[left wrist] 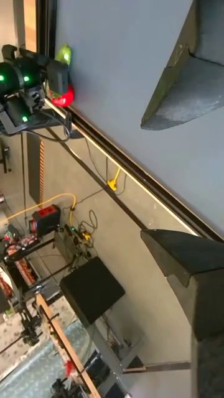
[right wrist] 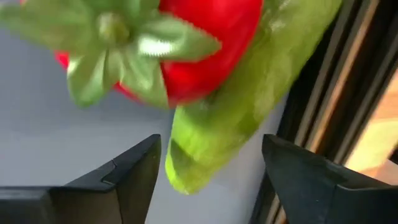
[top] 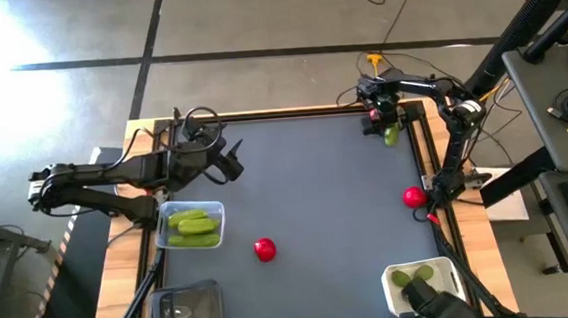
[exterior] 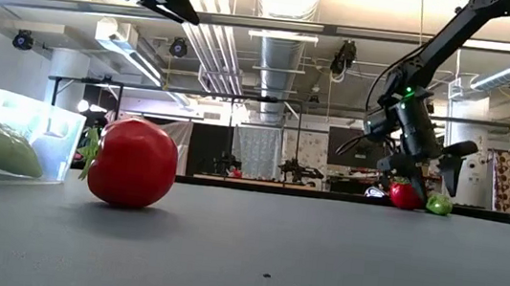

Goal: Sort produce into baskets
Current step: Put the cucumber into the transparent bin

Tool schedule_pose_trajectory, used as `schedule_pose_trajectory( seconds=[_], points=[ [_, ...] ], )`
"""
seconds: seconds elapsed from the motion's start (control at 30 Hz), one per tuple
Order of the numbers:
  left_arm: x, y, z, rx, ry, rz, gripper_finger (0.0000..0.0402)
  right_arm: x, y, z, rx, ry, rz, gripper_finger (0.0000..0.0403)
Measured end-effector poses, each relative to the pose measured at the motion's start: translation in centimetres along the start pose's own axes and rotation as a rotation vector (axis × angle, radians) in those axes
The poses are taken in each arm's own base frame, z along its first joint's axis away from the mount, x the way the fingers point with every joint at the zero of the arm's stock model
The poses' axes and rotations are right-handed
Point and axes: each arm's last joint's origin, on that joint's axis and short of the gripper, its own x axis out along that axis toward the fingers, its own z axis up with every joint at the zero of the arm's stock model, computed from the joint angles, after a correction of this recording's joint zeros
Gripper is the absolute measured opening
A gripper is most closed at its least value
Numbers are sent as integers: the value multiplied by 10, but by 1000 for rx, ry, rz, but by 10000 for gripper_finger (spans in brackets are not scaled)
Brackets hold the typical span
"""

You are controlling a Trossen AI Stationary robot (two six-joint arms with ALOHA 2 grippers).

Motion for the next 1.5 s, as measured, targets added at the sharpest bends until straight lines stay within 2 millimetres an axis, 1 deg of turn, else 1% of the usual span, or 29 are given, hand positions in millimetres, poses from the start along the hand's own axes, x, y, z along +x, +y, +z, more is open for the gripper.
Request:
schedule_pose_trajectory(
  seconds=[0.13,0.37,0.5,0.6,0.77,0.93,1.07,1.17,1.33,1.5],
  points=[
    [1,0,0,-2,0,2,255,4,-1,3,20,-22,15,243],
    [2,1,0,-3,0,9,255,4,-1,4,50,-29,22,207],
    [2,1,0,-4,-1,9,256,5,-1,3,118,-13,43,193],
    [2,1,0,-4,-1,9,256,8,1,0,185,41,84,189],
    [2,1,0,-3,-1,8,256,12,7,-11,253,114,72,194],
    [1,1,0,-9,0,-10,256,10,17,-25,219,175,45,191],
    [1,-1,0,-19,1,-74,256,8,35,-43,182,226,52,186],
    [1,-2,0,-10,0,-81,256,5,58,-63,129,228,59,186],
    [1,-2,0,32,1,-81,256,-1,97,-103,21,143,55,185],
    [1,-2,0,30,1,-82,256,-10,136,-142,-89,26,145,195]
  ],
)
